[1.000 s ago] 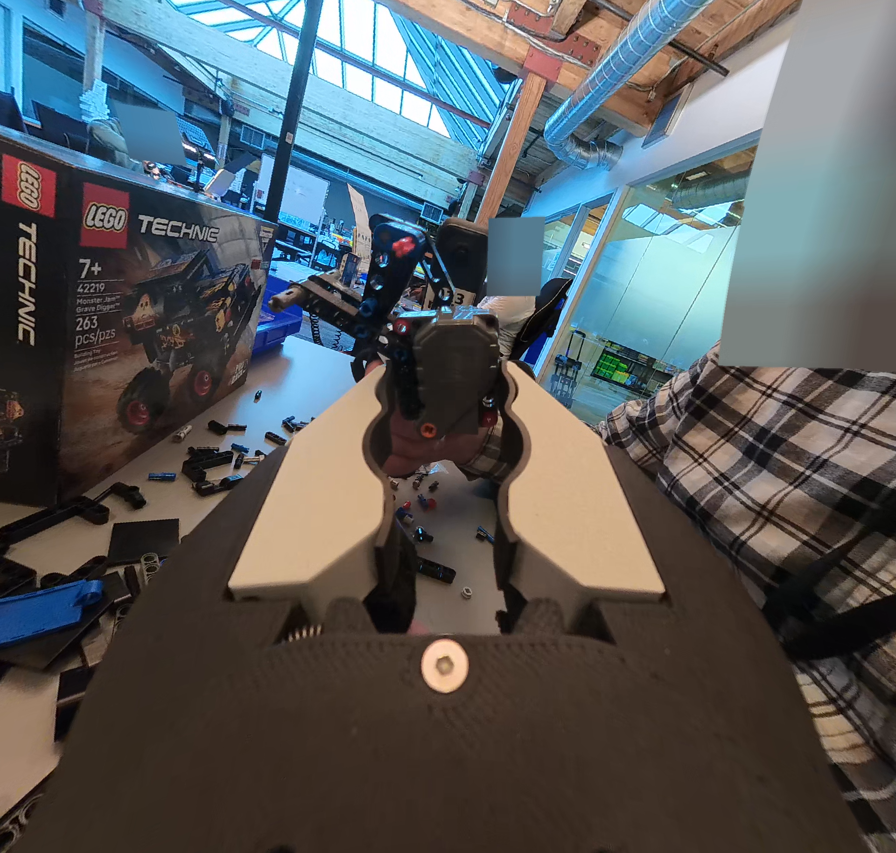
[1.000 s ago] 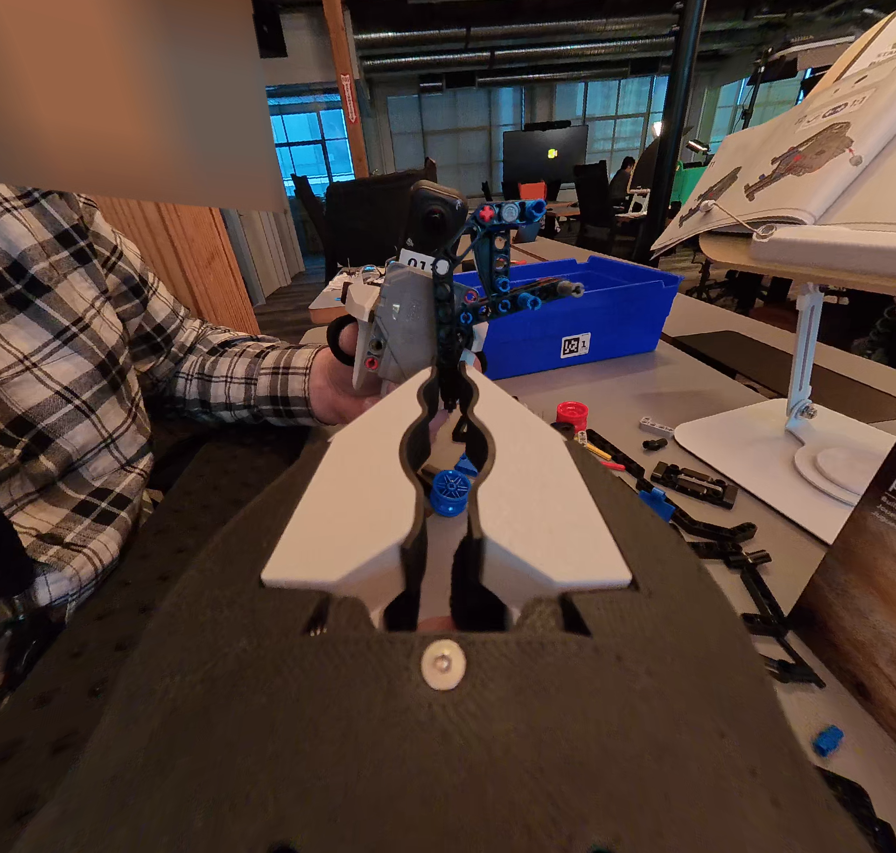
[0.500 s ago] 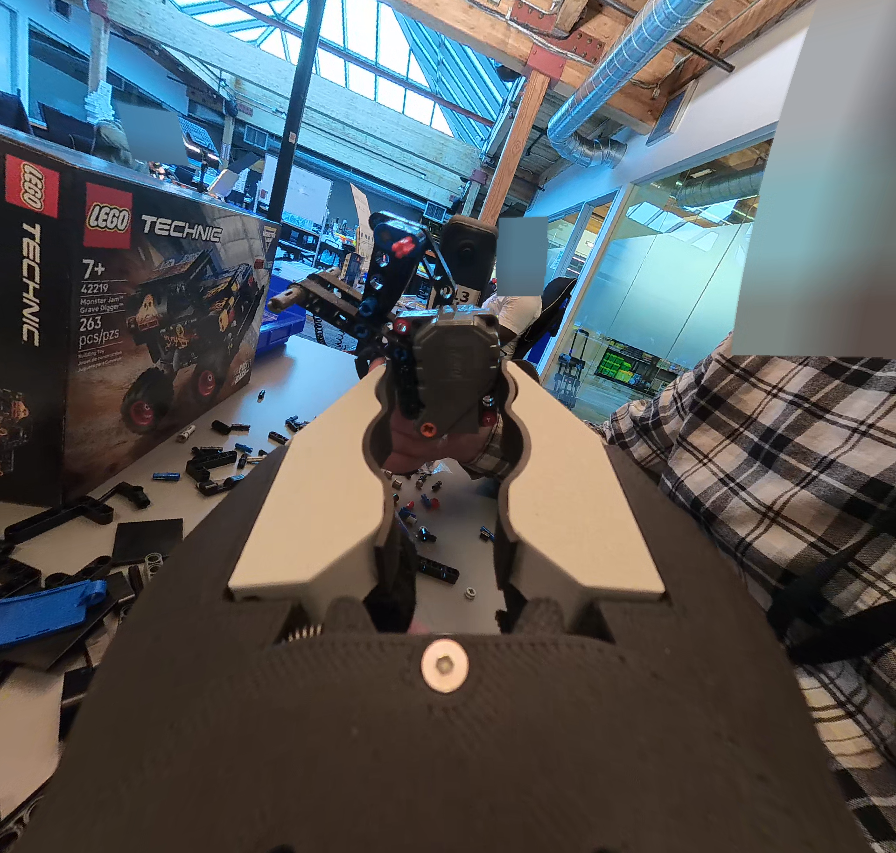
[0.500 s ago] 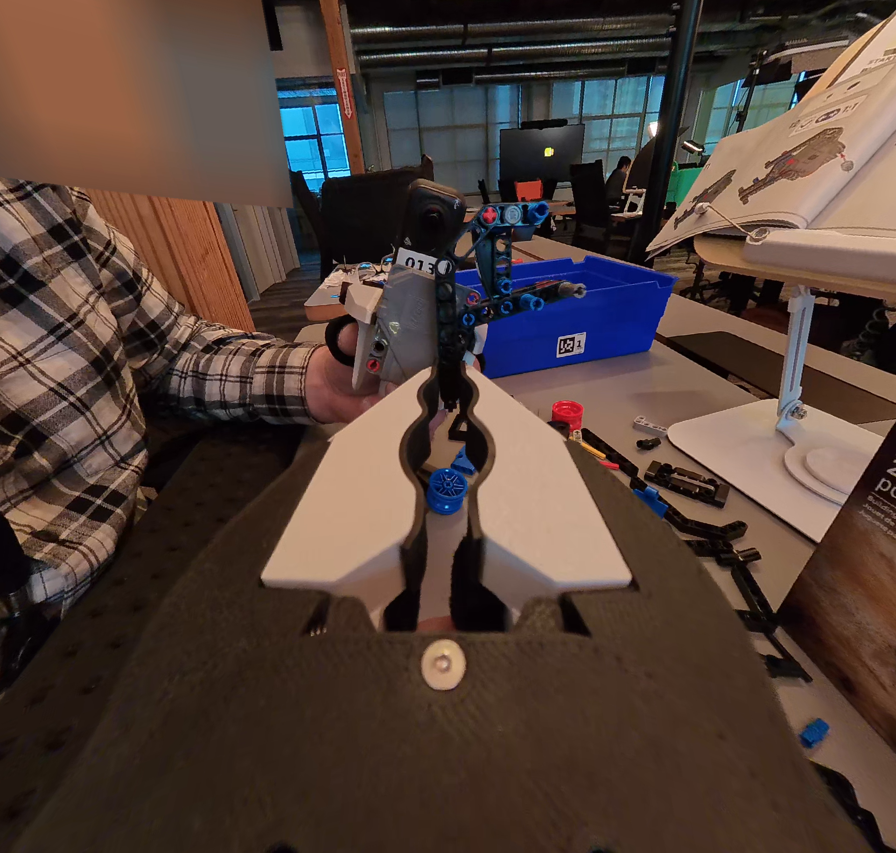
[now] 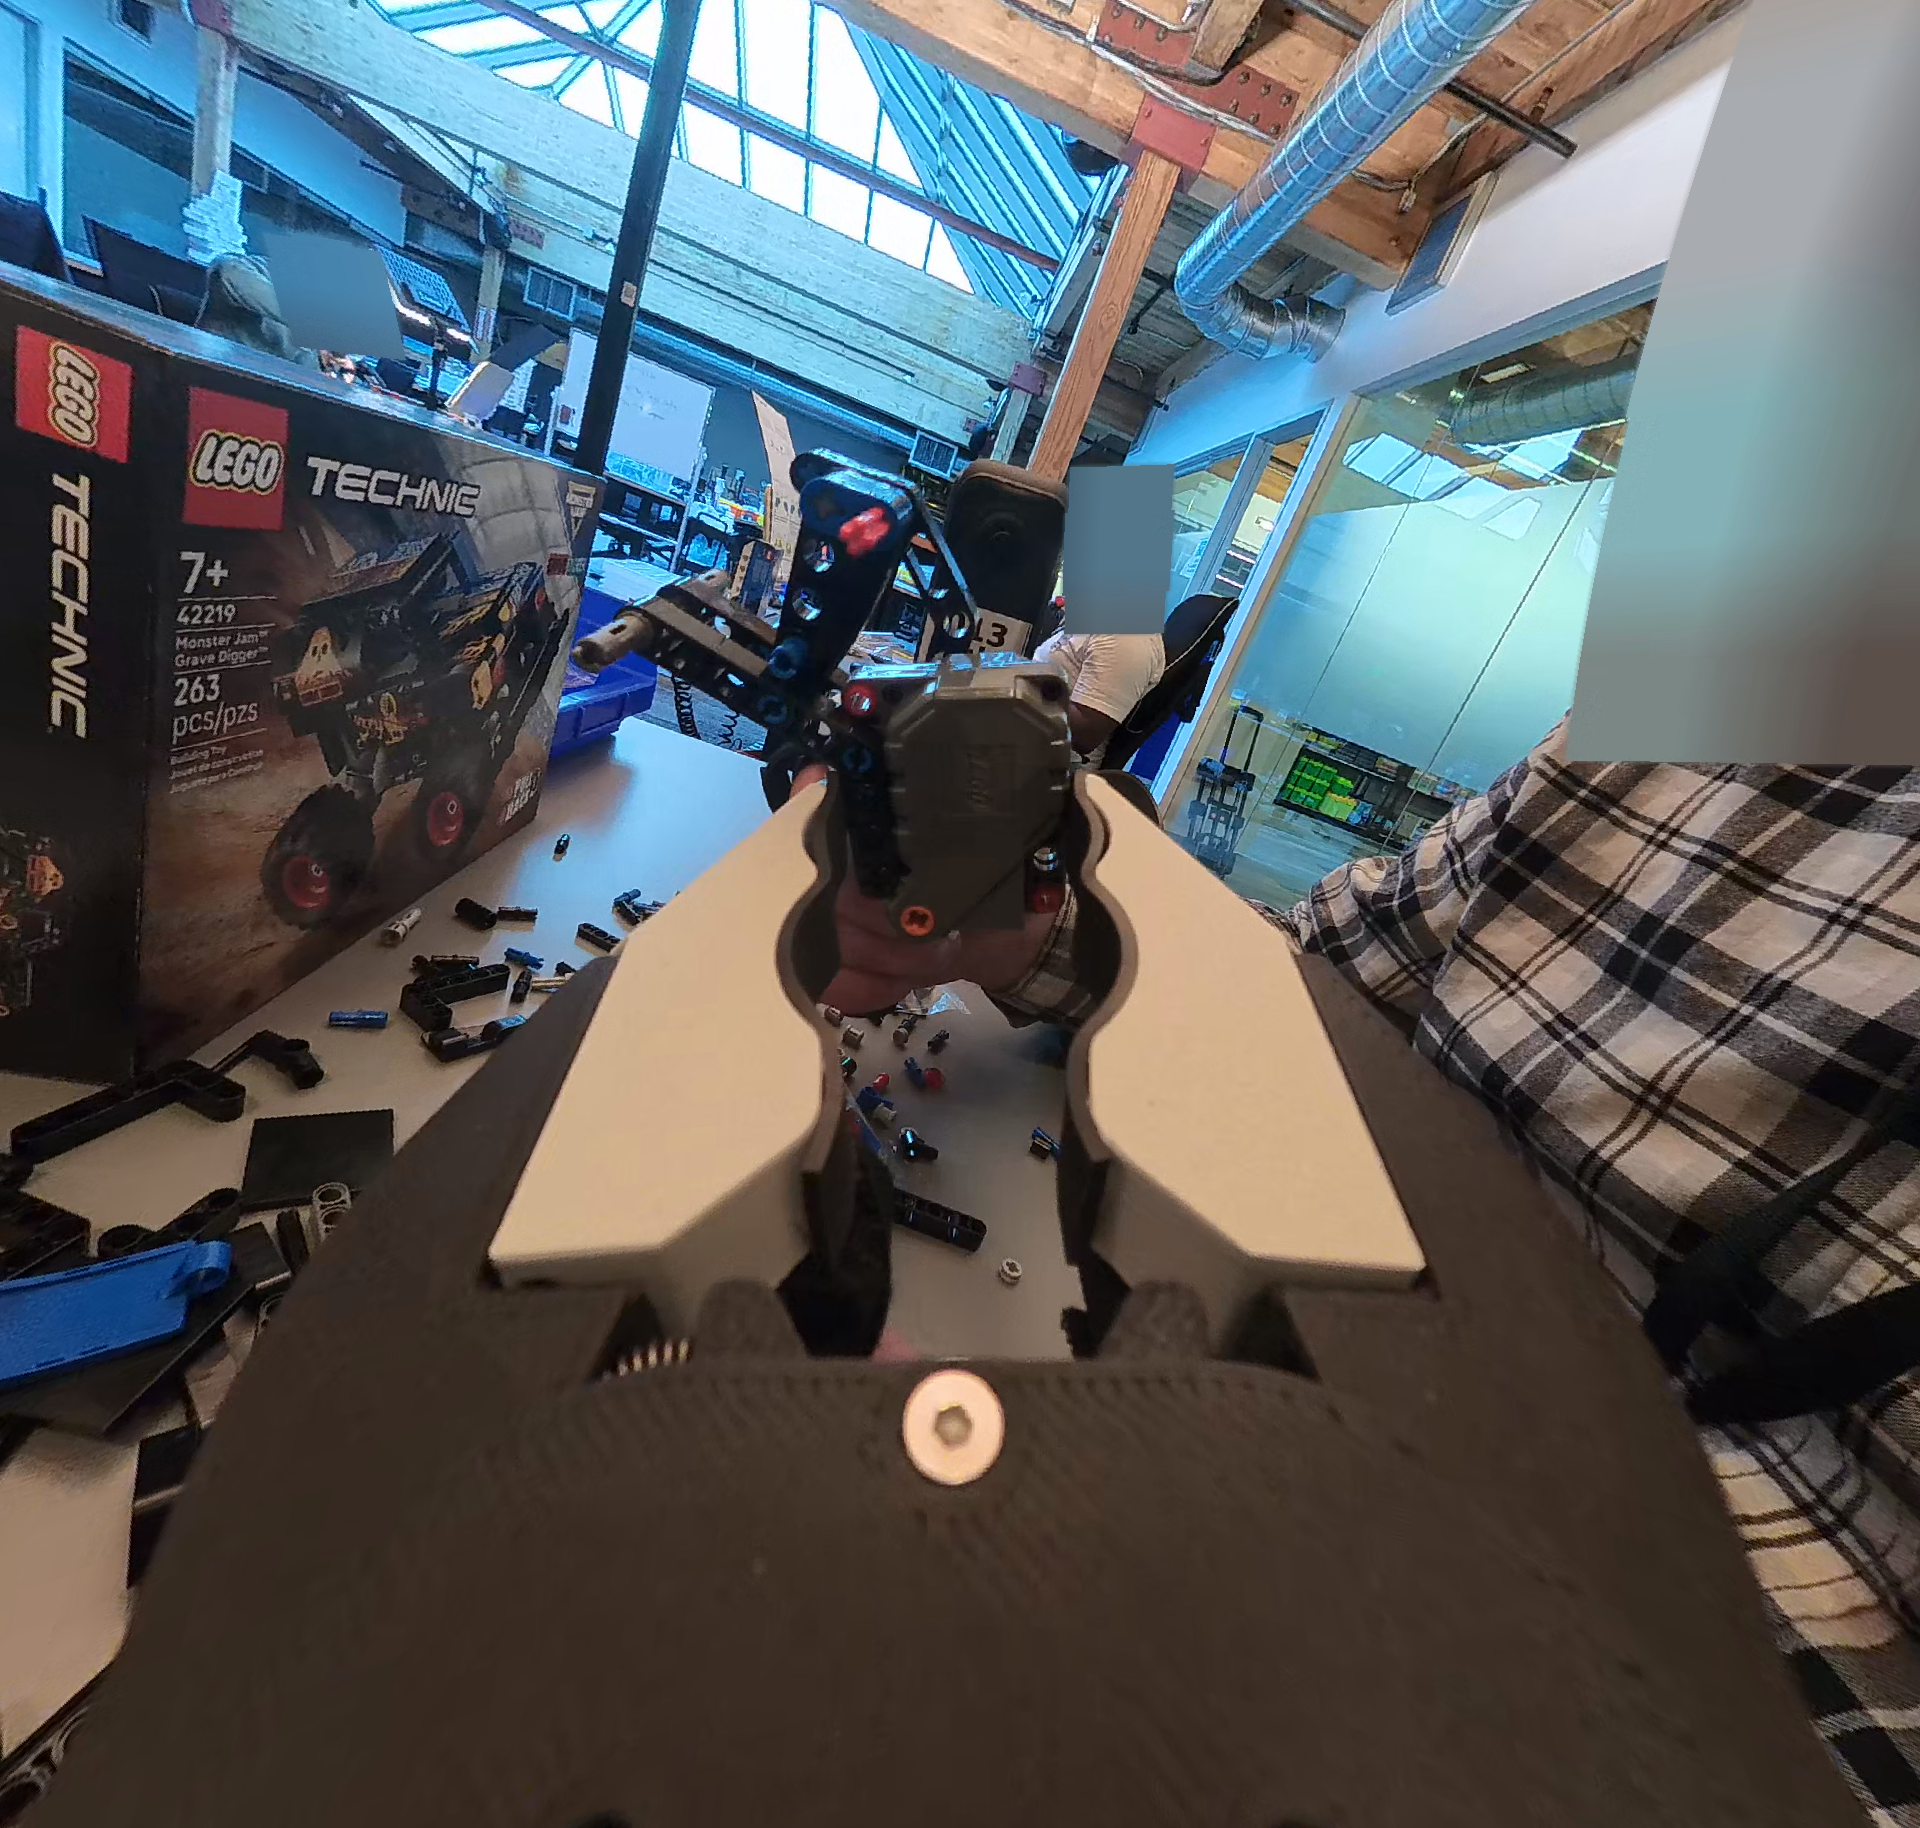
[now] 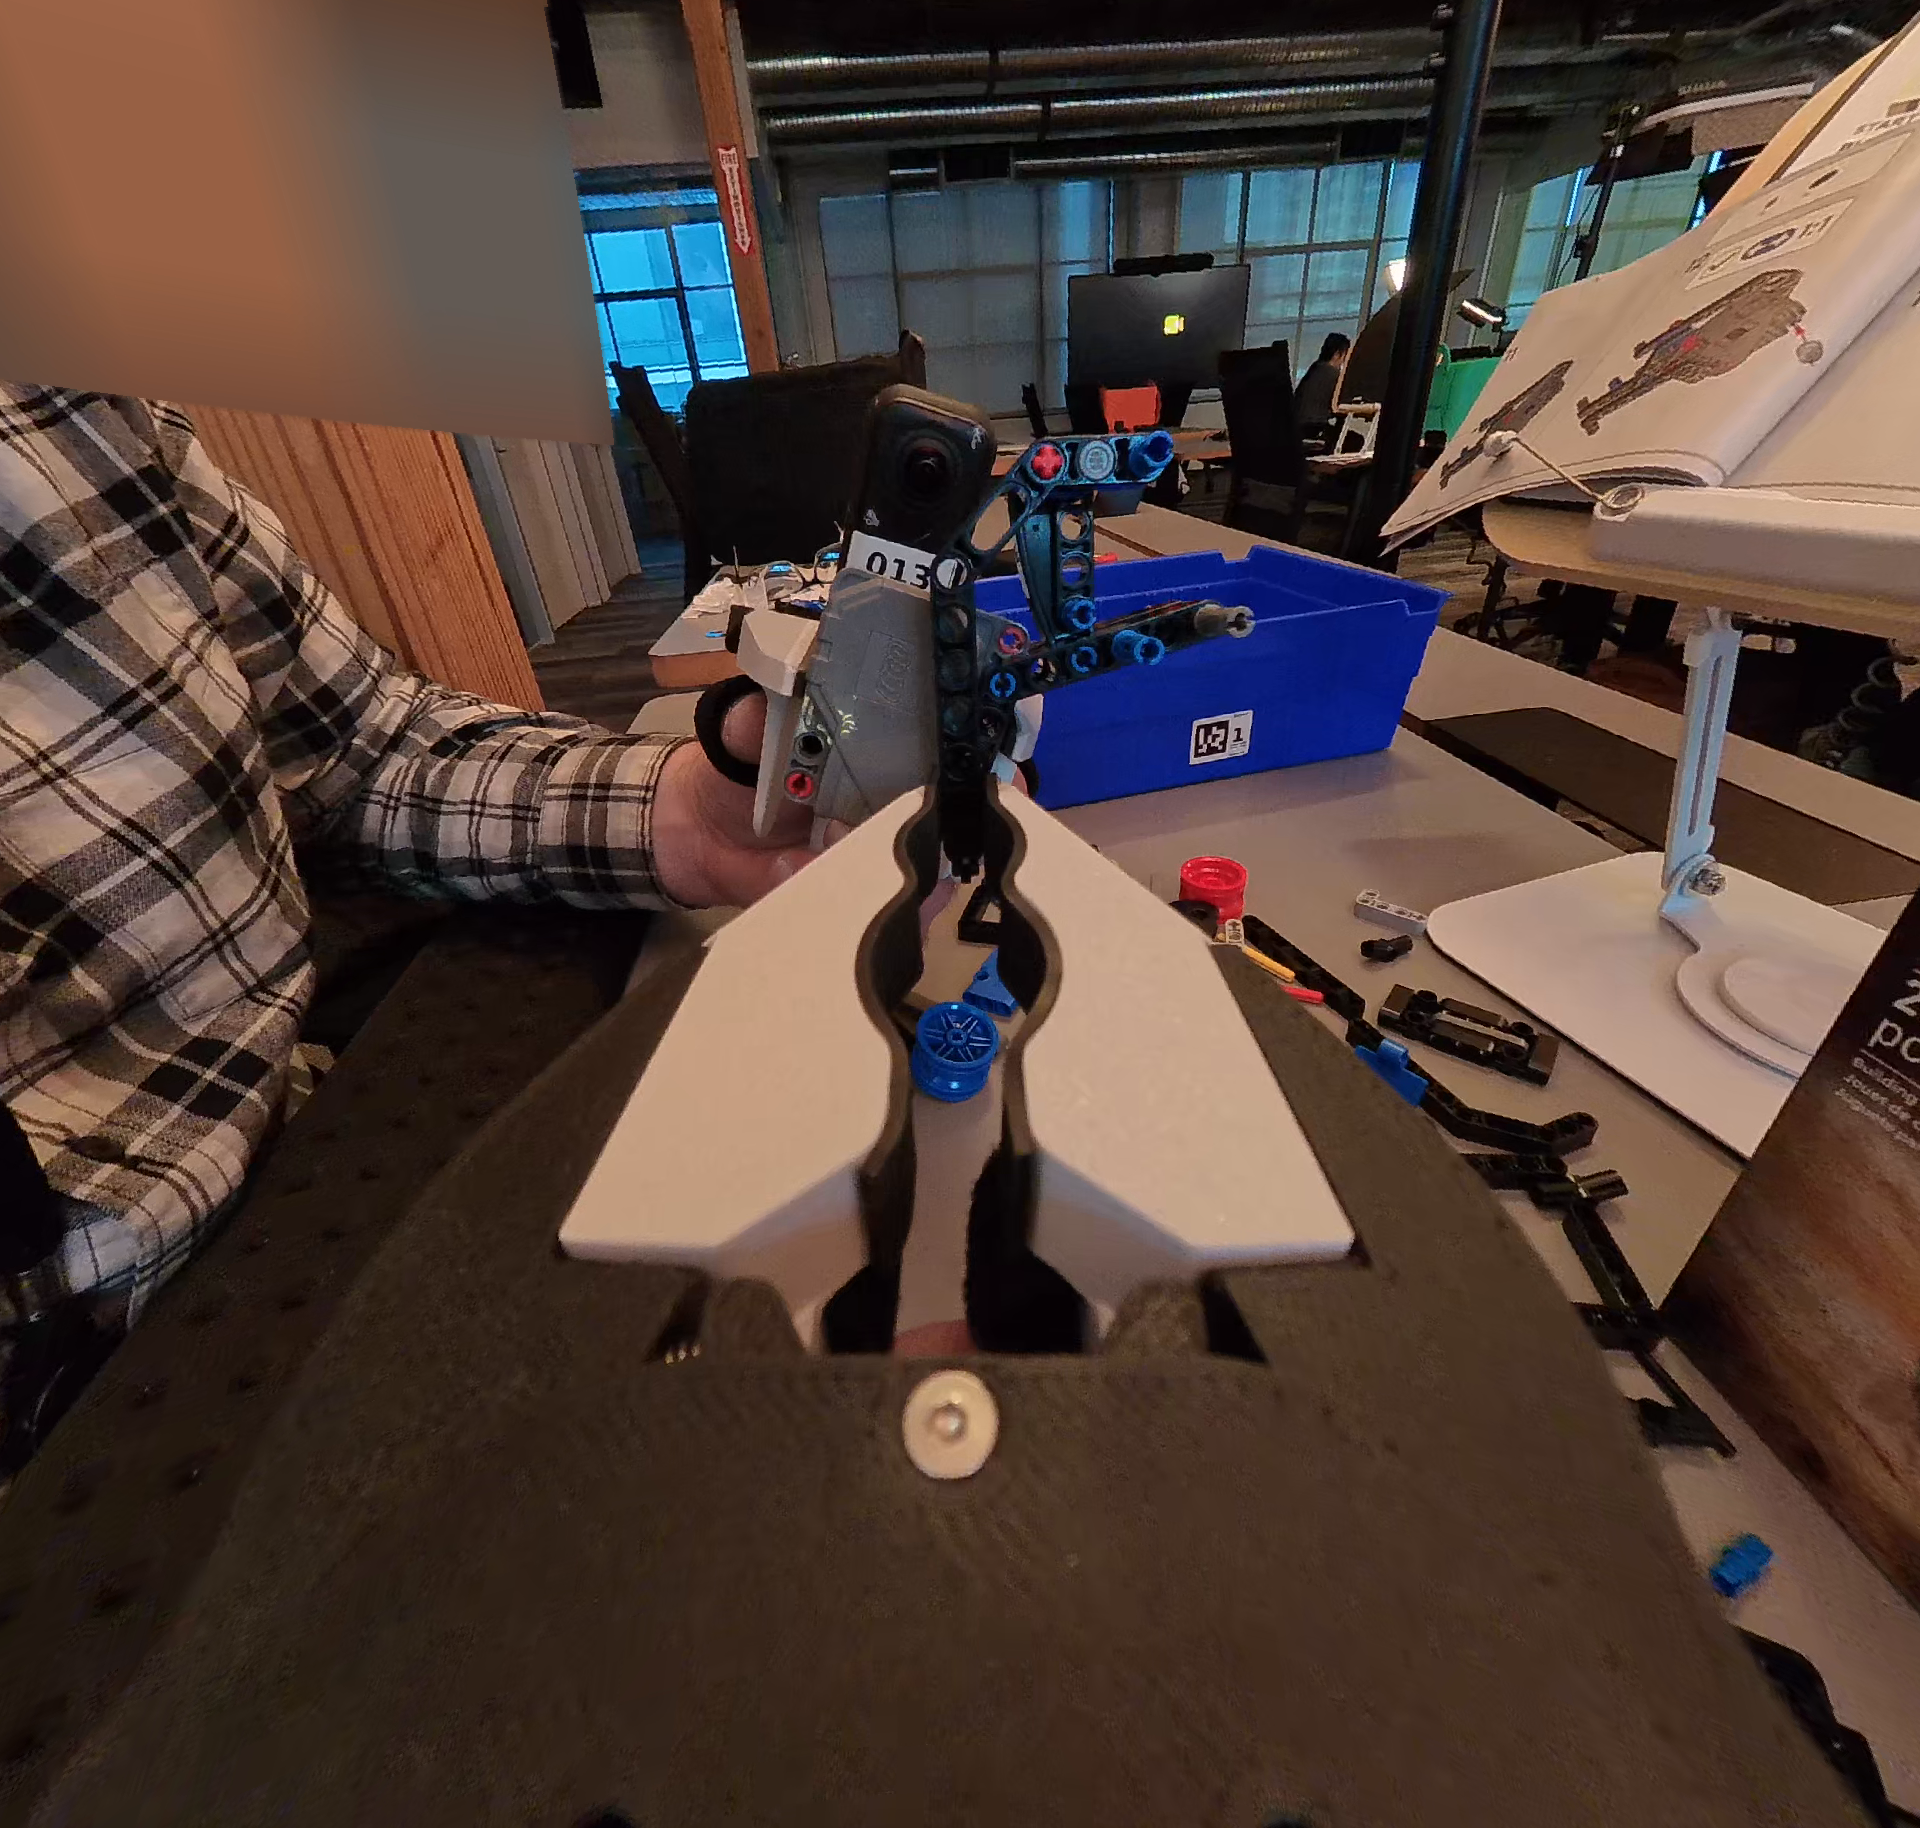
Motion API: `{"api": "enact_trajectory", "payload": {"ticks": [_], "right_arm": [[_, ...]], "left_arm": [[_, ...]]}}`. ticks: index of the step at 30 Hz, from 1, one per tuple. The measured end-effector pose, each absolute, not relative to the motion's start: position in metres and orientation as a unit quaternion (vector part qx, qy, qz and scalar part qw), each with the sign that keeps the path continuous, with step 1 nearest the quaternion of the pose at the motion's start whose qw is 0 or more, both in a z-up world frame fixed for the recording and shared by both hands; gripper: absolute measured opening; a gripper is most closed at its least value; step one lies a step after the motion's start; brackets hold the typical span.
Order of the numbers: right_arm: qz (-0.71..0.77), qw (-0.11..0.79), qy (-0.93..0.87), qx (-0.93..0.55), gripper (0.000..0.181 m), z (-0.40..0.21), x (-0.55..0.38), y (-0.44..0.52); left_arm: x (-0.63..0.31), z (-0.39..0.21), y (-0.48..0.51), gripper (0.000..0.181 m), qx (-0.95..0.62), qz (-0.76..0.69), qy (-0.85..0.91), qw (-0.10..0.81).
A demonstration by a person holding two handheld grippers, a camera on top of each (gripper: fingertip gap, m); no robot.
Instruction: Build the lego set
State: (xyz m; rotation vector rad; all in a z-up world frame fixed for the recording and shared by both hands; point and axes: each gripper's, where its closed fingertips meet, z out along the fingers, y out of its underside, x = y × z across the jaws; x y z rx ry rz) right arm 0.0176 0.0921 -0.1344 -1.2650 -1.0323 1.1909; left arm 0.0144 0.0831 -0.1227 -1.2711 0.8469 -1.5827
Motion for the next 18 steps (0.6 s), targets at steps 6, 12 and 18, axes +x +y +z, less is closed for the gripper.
{"api": "enact_trajectory", "payload": {"ticks": [6,12,18], "right_arm": [[0.498,0.532,-0.433,-0.531,0.005,-0.1344,0.0182,0.0927],[0.497,0.533,-0.432,-0.531,0.005,-0.1345,0.0185,0.0932],[0.495,0.533,-0.429,-0.537,0.005,-0.1366,0.0189,0.0967]], "left_arm": [[0.0173,-0.1225,0.0831,0.04,-0.515,-0.642,0.342,0.453],[0.0191,-0.1228,0.0828,0.04,-0.515,-0.642,0.341,0.454],[0.0202,-0.1231,0.0847,0.039,-0.518,-0.637,0.341,0.458]]}}
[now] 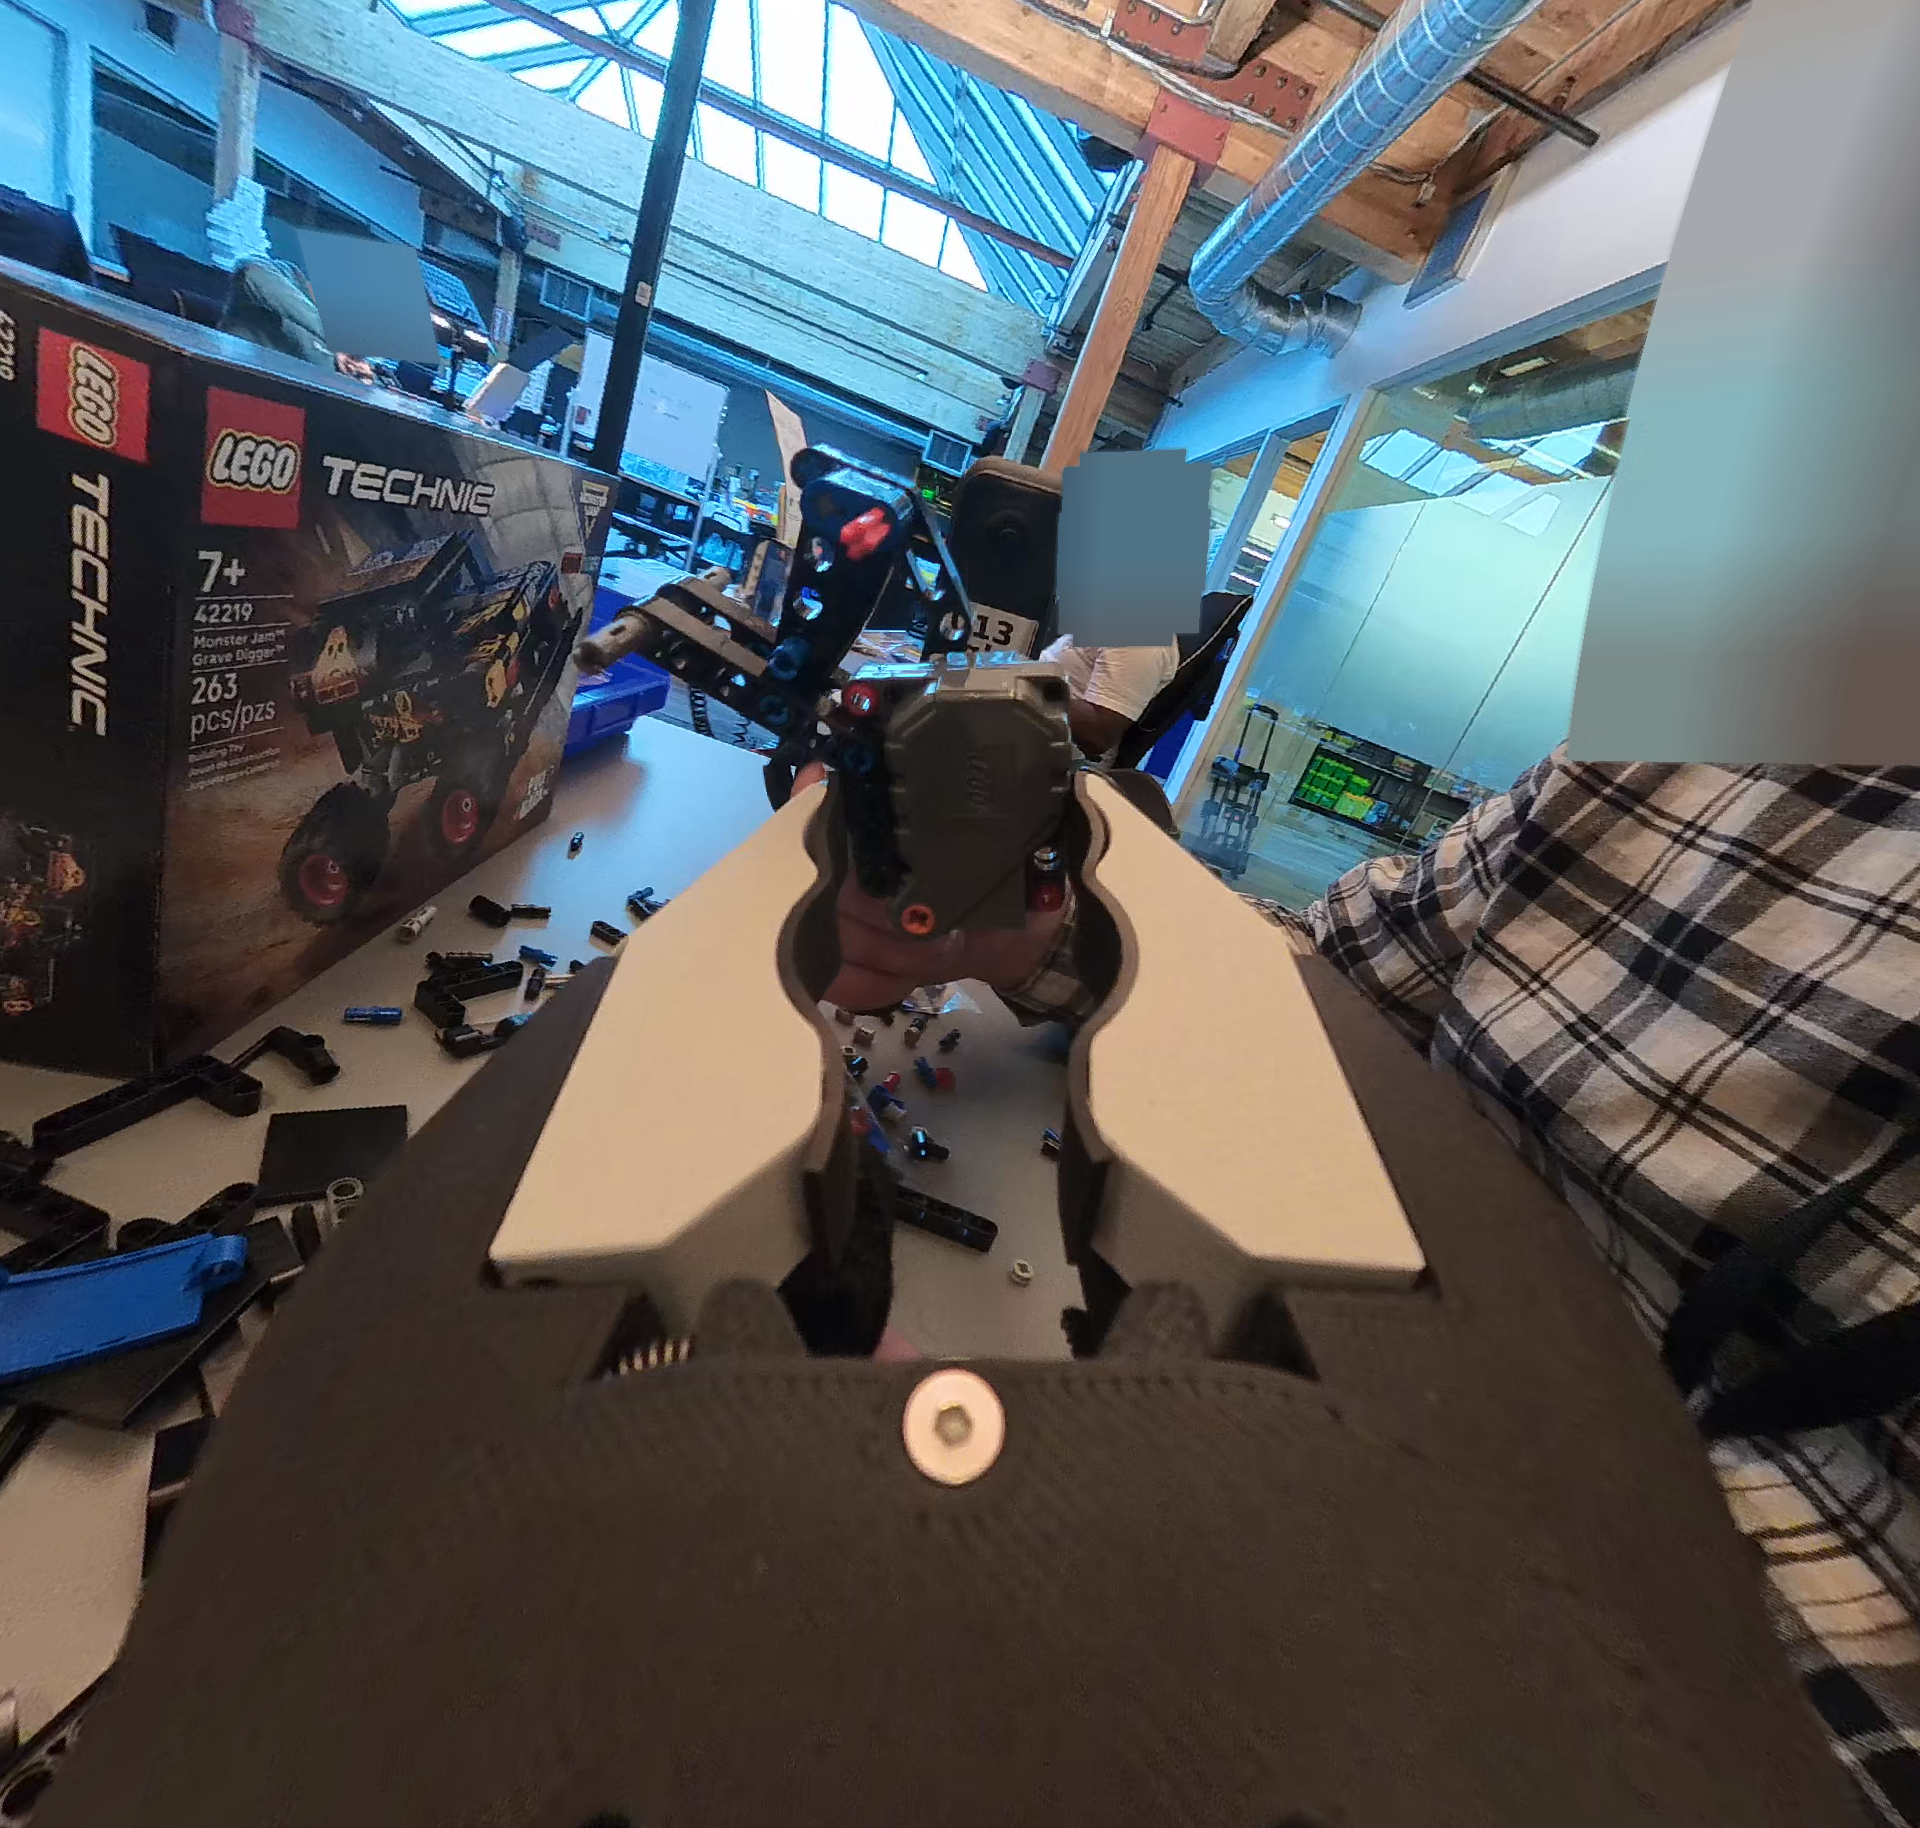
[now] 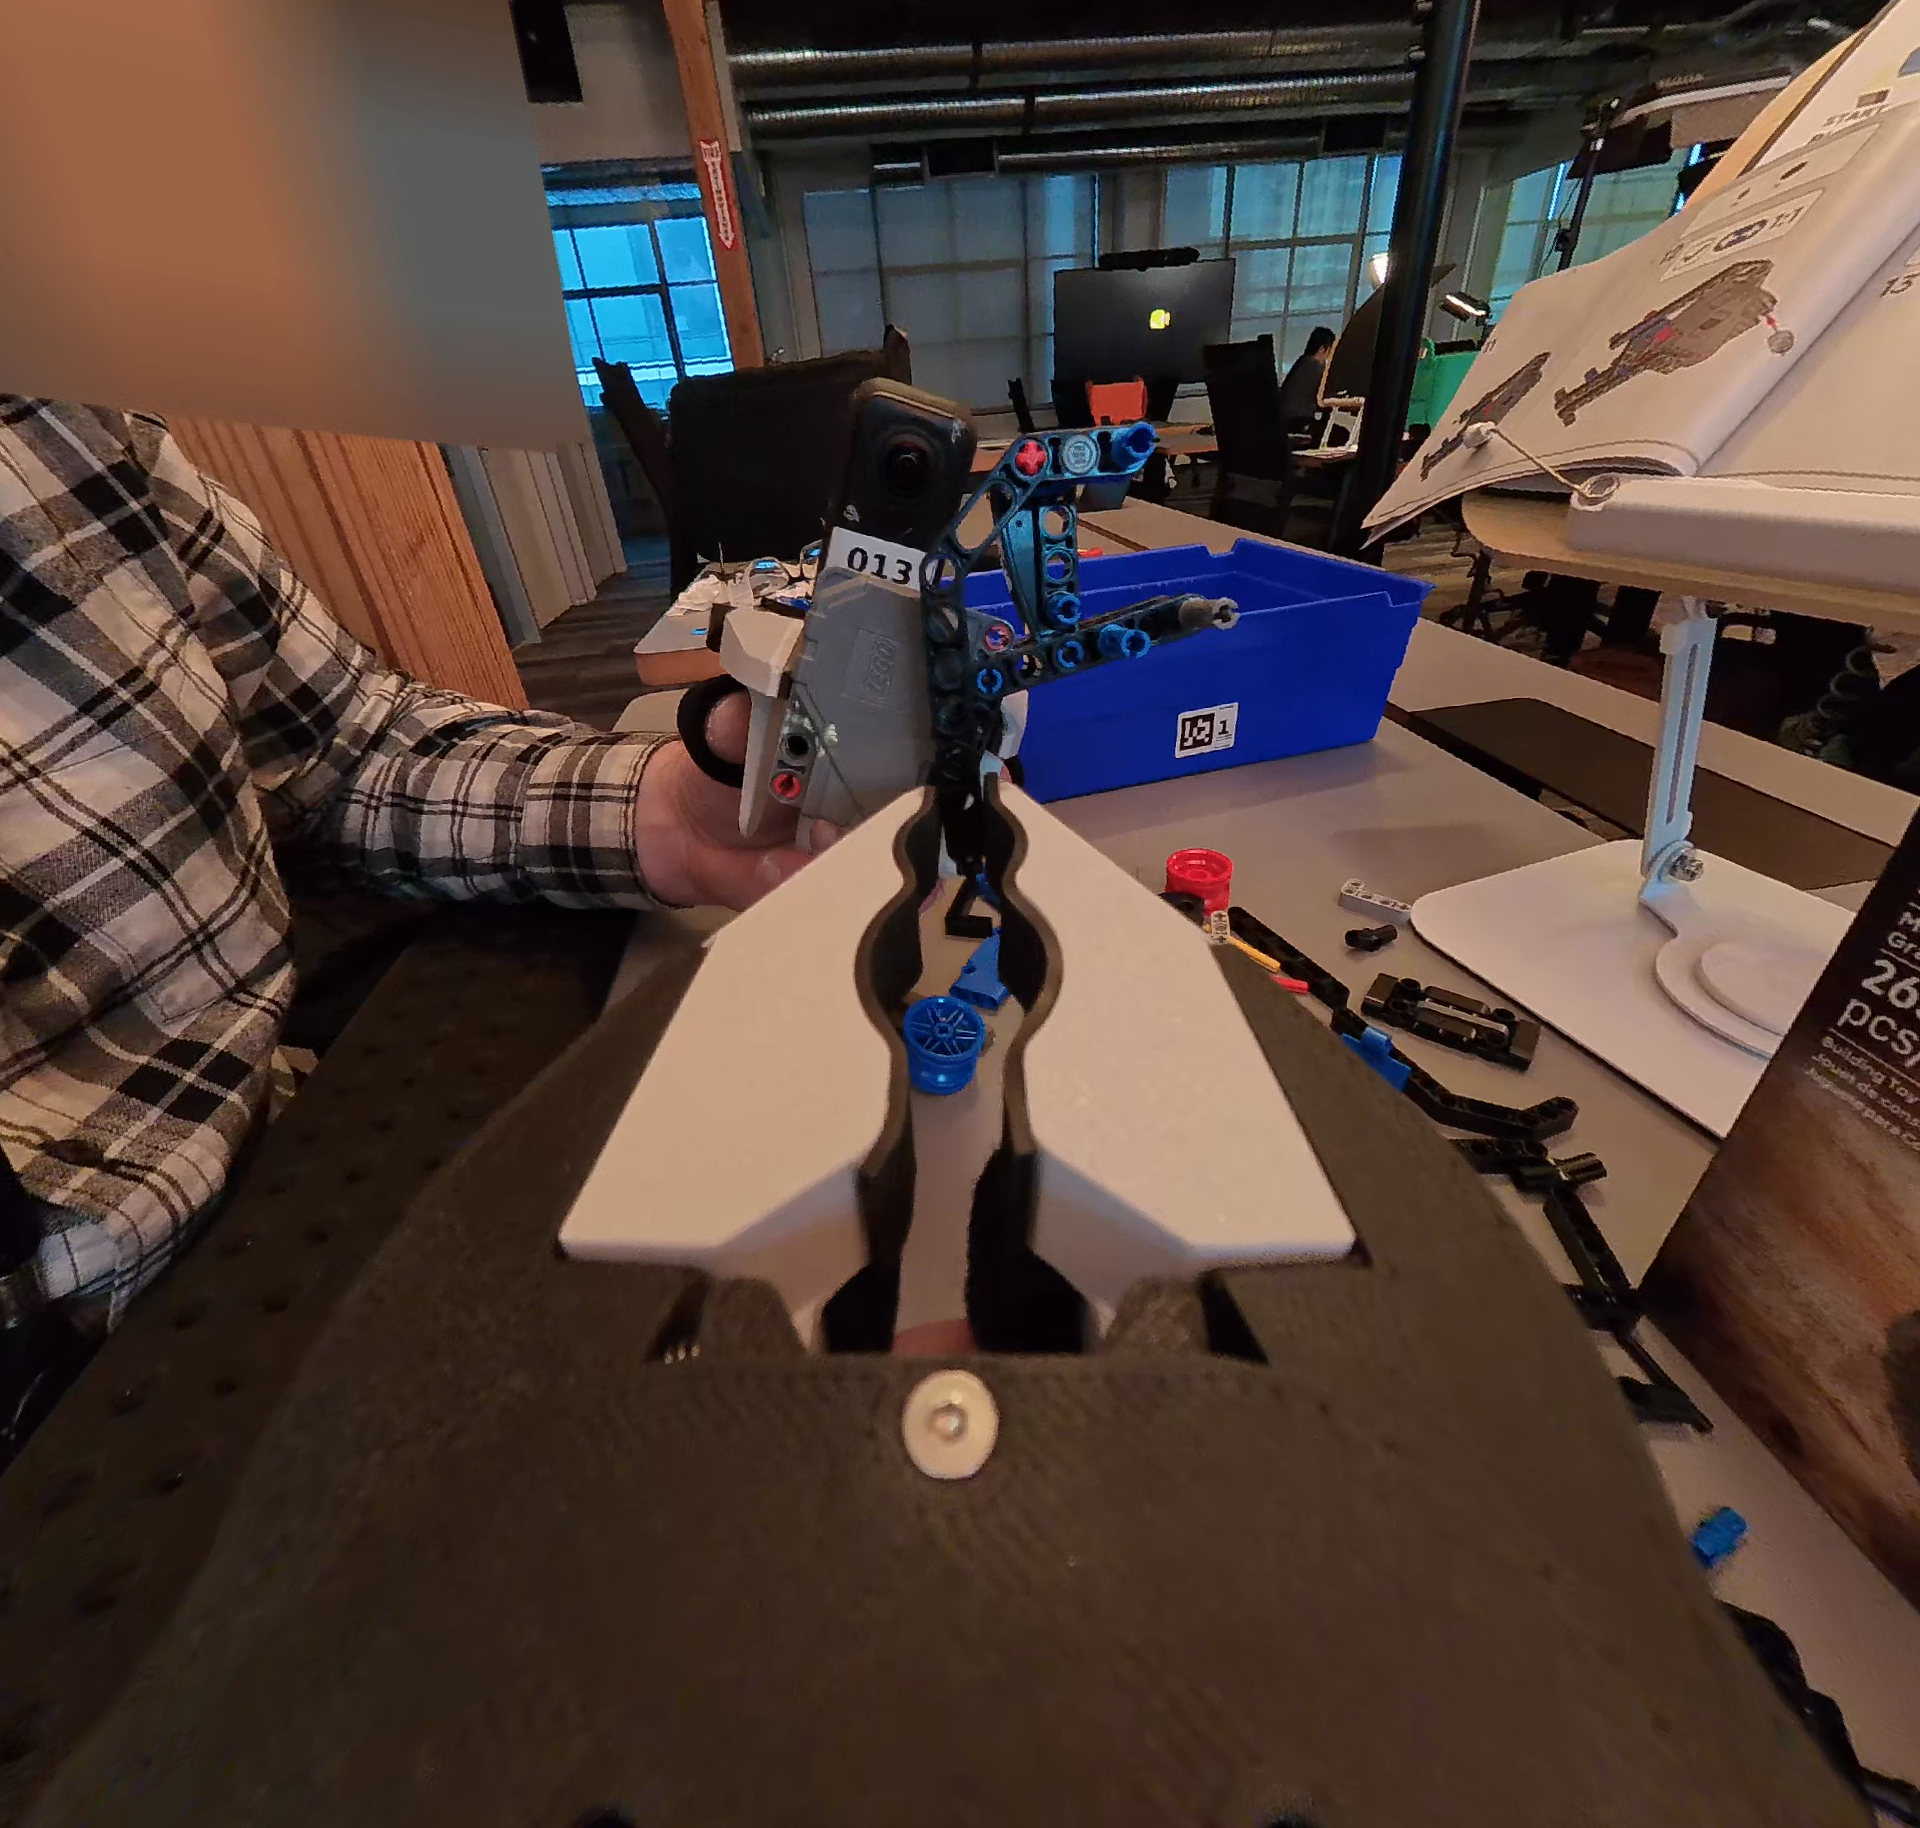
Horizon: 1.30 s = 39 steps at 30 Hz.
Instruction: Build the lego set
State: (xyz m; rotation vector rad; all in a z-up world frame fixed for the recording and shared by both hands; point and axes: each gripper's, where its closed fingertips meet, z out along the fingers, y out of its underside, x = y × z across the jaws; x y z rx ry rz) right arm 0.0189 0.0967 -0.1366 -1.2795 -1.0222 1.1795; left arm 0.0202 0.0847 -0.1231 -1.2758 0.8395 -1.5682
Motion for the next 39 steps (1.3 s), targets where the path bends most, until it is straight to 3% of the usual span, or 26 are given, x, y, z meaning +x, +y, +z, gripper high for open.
{"api": "enact_trajectory", "payload": {"ticks": [7,16,39], "right_arm": [[0.474,0.516,-0.422,-0.576,0.006,-0.152,0.018,0.109],[0.453,0.508,-0.435,-0.589,0.007,-0.165,0.016,0.112],[0.44,0.512,-0.445,-0.588,0.007,-0.167,0.015,0.111]], "left_arm": [[0.023,-0.133,0.097,0.039,-0.548,-0.584,0.345,0.49],[0.032,-0.146,0.095,0.039,-0.565,-0.392,0.437,0.579],[0.03,-0.146,0.096,0.039,-0.561,-0.387,0.443,0.582]]}}
